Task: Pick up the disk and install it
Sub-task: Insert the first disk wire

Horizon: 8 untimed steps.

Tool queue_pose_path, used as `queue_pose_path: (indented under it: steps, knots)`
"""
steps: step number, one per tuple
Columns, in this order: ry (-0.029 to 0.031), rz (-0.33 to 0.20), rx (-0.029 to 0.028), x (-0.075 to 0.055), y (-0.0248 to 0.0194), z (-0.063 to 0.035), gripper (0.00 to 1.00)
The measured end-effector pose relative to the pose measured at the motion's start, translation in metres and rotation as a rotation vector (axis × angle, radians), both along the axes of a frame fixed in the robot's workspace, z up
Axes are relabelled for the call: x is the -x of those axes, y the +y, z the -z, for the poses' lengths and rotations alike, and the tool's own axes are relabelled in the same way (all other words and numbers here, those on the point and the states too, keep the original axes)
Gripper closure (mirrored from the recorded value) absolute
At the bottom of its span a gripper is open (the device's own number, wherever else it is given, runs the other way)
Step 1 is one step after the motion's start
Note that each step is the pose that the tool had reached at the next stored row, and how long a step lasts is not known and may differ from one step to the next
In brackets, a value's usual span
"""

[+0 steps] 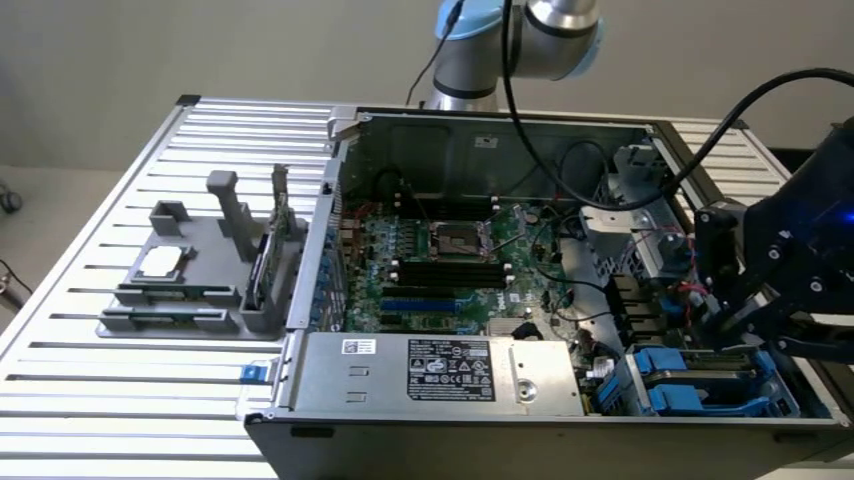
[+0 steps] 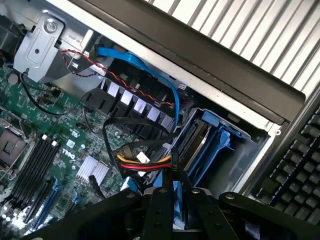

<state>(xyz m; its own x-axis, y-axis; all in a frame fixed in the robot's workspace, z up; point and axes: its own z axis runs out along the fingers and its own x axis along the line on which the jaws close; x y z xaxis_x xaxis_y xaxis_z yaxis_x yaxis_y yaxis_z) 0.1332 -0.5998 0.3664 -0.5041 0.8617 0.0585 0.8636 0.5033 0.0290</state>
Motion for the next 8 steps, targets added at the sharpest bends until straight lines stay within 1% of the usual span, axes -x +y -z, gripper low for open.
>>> queue_pose_path:
  steps: [2,3,4,5,6,8]
  knots:
    - [-0.0037,0.000,0.0139,0.0014,0.0038,-0.0014,0.84]
    - [-0.0051,0.000,0.0236,0.0015,0.0055,-0.0020,0.84]
    - [-0.0063,0.000,0.0346,0.0015,0.0068,-0.0026,0.84]
    - [-0.0072,0.000,0.0447,0.0015,0.0072,-0.0032,0.84]
    - [-0.0074,0.002,0.0525,0.0016,0.0072,-0.0034,0.84]
    - [-0.0074,0.010,0.0655,0.0016,0.0072,-0.0038,0.84]
